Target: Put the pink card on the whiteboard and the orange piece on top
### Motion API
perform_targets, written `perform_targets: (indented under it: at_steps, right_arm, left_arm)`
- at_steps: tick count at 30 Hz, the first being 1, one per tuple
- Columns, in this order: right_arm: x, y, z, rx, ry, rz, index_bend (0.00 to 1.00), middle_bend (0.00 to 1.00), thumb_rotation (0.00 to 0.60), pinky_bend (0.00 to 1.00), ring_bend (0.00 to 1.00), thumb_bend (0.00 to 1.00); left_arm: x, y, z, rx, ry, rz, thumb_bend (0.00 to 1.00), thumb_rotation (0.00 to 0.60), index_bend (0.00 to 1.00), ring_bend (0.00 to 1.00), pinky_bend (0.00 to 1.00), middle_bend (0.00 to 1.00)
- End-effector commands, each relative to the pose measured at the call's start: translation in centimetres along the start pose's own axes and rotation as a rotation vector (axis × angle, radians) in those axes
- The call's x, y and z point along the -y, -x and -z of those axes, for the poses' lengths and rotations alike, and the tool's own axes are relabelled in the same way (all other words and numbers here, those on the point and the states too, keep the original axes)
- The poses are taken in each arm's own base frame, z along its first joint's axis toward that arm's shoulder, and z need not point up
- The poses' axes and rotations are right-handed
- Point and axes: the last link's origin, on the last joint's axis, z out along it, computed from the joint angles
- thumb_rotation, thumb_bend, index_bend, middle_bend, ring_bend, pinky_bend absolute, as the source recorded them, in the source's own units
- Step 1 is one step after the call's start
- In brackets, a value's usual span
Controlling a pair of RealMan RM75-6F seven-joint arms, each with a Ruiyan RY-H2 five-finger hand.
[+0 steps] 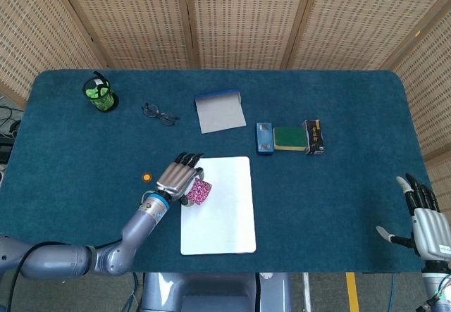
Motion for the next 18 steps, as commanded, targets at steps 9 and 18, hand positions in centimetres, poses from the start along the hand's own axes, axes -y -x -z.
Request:
perform_targets:
  at_steps: [9,18]
  right_arm:
    - [0.0,0.0,0.0,-0.001,-0.001,0.0,0.0,0.0,0.6,0.0,0.0,0.0]
    - [0.0,0.0,0.0,-0.001,-0.002,0.0,0.0,0.0,0.6,0.0,0.0,0.0]
  left_arm:
    - [-0.1,-0.1,-0.3,0.011,0.004,0.014,0.0,0.6,0.0,0.0,0.0,0.0]
    - [2.3,-1.5,1.0,-0.033,-0.011,0.018,0.0,0.6,0.04,0.0,0.0,0.0]
